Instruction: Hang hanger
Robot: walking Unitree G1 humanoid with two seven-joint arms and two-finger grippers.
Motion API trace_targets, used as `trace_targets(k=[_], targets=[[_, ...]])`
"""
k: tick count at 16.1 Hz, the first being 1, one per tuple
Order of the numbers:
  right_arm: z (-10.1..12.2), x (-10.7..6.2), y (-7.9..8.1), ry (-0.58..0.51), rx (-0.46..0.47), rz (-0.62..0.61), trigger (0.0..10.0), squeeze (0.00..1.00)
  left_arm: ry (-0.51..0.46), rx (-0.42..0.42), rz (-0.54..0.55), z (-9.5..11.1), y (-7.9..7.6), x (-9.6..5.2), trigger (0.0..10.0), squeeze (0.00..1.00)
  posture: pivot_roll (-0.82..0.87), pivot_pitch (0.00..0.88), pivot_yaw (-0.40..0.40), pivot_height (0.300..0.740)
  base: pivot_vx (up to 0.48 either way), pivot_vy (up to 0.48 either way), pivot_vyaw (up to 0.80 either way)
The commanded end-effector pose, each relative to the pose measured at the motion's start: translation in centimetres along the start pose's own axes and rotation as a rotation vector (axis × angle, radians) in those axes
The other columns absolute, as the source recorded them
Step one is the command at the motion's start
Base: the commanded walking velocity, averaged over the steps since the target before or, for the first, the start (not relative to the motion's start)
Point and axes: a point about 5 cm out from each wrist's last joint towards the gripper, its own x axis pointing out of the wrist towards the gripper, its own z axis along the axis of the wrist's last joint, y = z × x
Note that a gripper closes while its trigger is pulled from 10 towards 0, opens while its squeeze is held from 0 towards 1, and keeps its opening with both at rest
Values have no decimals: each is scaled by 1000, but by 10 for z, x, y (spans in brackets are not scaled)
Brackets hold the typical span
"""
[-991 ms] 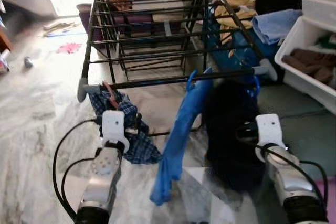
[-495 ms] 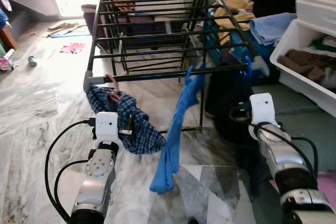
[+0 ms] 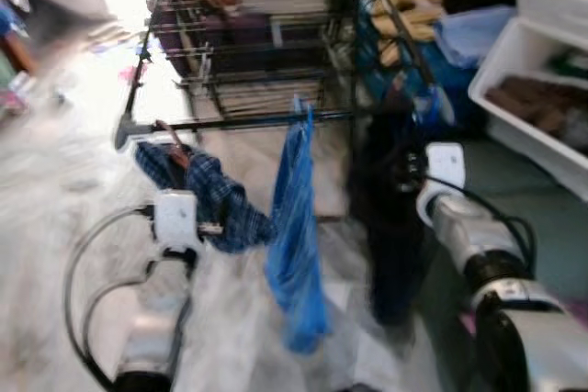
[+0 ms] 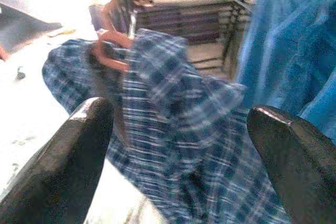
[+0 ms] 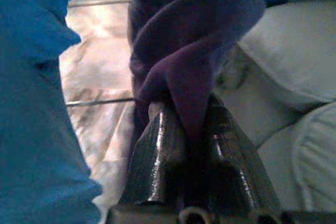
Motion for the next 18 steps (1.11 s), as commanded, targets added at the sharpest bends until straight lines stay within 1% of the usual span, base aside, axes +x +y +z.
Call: trace_targets(k=[1, 2, 5, 7, 9, 12, 13, 14, 15, 18], targets=[[9, 2, 13, -19, 13, 47, 10000, 0, -7, 7, 0, 4, 5, -1, 10000, 0, 74, 79, 7, 740, 0, 0, 0], [8, 3, 15, -15, 15, 54, 10000, 0, -3, 13, 0, 3, 6, -2, 10000, 0, 78, 80, 9, 740, 0, 0, 0], [2, 4, 19, -3, 19, 78, 10000, 0, 10, 1, 8, 3, 9, -3, 10000, 0, 80, 83, 16, 740, 296, 366, 0], [3, 3, 21, -31, -30, 96, 10000, 0, 19, 12, 5, 2, 8, -2, 10000, 0, 79, 86, 19, 740, 131, 330, 0], [8, 3, 25, -56, -40, 119, 10000, 0, 23, 11, -1, 1, 6, -2, 10000, 0, 72, 86, 21, 740, 0, 0, 0], [5, 4, 23, -37, -50, 114, 10000, 0, 29, 5, -2, 1, 3, -1, 10000, 0, 70, 85, 17, 740, 0, 0, 0], [2, 3, 21, -26, -54, 115, 10000, 0, 30, 3, 0, 1, 3, -1, 10000, 0, 68, 86, 15, 740, 0, 0, 0], [-2, 3, 13, -10, -37, 68, 10000, 0, 34, 2, -1, 0, 3, -2, 10000, 0, 66, 86, 14, 740, 0, 0, 0], [-2, 3, 5, -15, -19, 16, 10000, 0, 35, 1, -1, 0, 2, -2, 10000, 0, 66, 86, 14, 740, 0, 0, 0], [0, 2, -5, -20, -5, -32, 10000, 0, 36, 1, 0, 0, 2, -1, 10000, 0, 65, 84, 15, 740, 0, 0, 0]])
